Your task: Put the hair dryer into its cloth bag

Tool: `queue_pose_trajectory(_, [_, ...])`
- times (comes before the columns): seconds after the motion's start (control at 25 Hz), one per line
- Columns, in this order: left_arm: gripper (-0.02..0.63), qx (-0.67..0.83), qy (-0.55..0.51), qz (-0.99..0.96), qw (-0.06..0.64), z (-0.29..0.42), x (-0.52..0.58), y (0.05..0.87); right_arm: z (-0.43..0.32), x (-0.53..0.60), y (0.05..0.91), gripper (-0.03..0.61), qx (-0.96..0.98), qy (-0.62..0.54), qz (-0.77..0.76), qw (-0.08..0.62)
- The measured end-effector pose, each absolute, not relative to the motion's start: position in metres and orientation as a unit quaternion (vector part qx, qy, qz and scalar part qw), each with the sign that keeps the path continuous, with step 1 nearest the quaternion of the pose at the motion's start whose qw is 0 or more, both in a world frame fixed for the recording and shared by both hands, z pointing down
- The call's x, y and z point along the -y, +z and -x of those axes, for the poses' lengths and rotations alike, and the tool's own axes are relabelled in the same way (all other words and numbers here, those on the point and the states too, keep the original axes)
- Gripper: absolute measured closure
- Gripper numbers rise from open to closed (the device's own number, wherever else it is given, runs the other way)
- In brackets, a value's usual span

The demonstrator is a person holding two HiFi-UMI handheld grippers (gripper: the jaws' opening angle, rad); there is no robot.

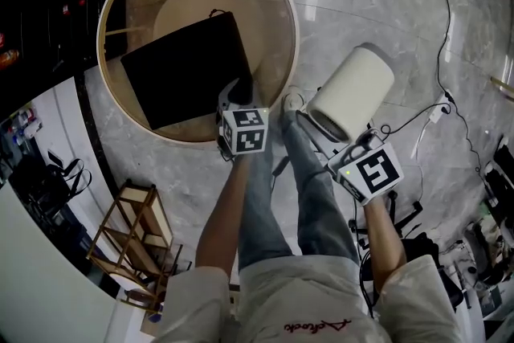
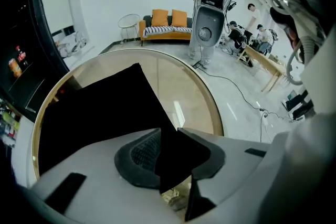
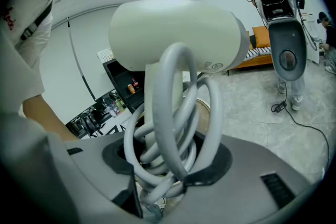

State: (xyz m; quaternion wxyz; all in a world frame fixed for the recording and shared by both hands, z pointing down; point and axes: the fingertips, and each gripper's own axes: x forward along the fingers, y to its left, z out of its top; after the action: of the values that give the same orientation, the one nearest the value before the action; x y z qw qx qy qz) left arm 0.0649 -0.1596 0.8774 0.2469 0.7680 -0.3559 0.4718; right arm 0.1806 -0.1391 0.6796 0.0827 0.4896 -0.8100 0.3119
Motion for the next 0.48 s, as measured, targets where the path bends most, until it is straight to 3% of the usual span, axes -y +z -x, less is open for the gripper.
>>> queue_pose_trajectory(0.16, [0.566, 0.367, 0.457, -0.766, 0.263, -0.063, 0.159, 0.876, -0.179, 0.138, 0.680, 0.337, 0.813, 0.311, -0.484, 0.085])
queue_pose_trajectory(0.48, [0.577, 0.388, 0.408, -0.779, 0.277, -0.052, 0.171, 0.850, -0.173, 0.137, 0.689, 0.337, 0.815, 0.318, -0.471, 0.110])
